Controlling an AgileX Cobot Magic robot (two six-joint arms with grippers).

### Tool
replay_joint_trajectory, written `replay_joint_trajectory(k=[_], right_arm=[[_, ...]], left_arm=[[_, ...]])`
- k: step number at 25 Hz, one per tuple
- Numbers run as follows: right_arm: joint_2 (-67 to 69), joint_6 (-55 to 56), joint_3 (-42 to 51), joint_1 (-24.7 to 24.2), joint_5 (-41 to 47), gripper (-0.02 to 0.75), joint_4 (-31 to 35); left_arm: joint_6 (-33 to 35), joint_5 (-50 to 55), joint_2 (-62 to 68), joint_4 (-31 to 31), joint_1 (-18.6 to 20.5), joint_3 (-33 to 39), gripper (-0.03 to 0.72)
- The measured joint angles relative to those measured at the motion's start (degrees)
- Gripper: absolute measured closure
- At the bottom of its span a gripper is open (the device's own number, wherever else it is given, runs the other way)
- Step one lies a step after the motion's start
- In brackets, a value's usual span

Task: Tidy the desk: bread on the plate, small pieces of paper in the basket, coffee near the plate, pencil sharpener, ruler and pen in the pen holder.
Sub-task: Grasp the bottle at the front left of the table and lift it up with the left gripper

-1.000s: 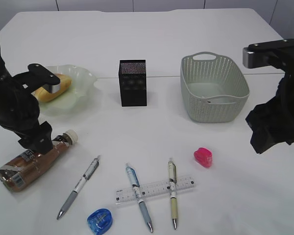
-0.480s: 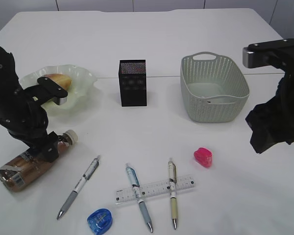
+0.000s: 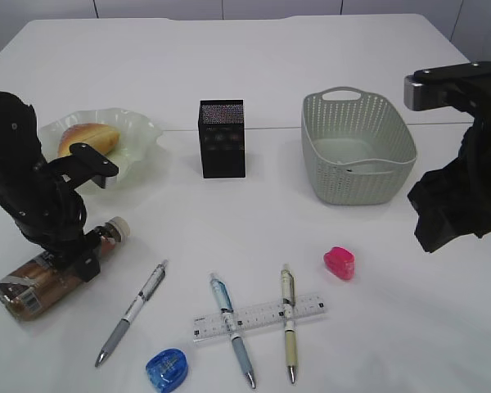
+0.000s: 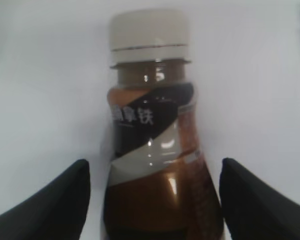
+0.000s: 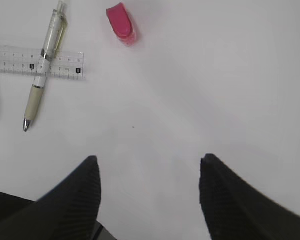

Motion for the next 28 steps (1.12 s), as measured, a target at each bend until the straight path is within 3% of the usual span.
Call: replay_joint_trajectory(k=[12, 22, 28], right_arm=[[0.00, 0.00, 0.00, 0.00, -0.45, 0.279, -0.81], [0.00, -0.03, 0.00, 0.00, -0.55, 0.280, -1.26], [0.00, -0.03, 0.00, 0.00, -0.55, 0.279, -1.35]], left_arm=[[0.00, -1.57, 0.00, -0.21, 0.00, 0.00, 0.280], [0.12, -2.49, -0.15, -7.02, 0.00, 0.00, 0.295], [0.14, -2.15, -5.04, -8.11, 0.00, 0.11, 0.296]])
